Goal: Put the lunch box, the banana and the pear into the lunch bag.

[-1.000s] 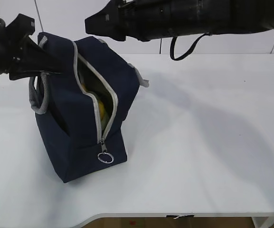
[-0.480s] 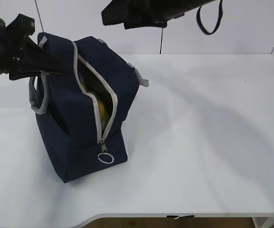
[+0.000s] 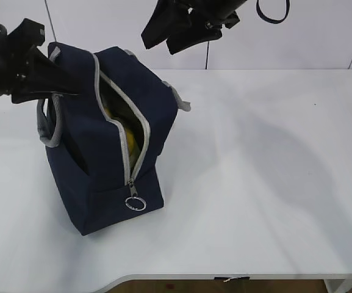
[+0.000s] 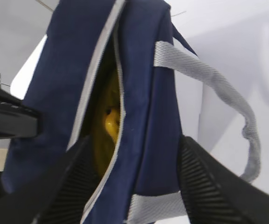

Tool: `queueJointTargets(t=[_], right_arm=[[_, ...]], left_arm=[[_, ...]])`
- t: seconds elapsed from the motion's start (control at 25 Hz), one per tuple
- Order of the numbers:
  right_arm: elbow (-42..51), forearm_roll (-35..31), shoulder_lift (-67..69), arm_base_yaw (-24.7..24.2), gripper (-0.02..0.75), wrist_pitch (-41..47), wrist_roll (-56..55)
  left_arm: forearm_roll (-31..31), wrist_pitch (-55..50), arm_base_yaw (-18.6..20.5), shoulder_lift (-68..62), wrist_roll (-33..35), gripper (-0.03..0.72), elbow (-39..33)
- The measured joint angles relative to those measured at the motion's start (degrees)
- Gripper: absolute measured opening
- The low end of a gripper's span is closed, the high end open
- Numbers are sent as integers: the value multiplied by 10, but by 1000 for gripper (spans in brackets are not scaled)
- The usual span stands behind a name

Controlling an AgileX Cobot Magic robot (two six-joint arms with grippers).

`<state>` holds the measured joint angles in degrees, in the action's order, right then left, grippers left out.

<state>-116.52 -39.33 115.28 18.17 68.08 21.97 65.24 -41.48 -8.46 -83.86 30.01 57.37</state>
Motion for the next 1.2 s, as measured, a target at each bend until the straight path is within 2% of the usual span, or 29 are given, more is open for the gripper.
queueJointTargets(t=[0.24,0.48,0.92,1.2], right_arm=[[-78,35,51,0,461,27,-40],[-87,38,79,-1,461,30,-46],[-87,-43,87,-1,461,30,-28],[-87,-46,101,7,461,30,-20]], left_arm=[[-1,0,0,0,0,3,0],[-1,0,0,0,0,3,0],[-7,0,0,0,0,3,0],[-7,0,0,0,0,3,0]])
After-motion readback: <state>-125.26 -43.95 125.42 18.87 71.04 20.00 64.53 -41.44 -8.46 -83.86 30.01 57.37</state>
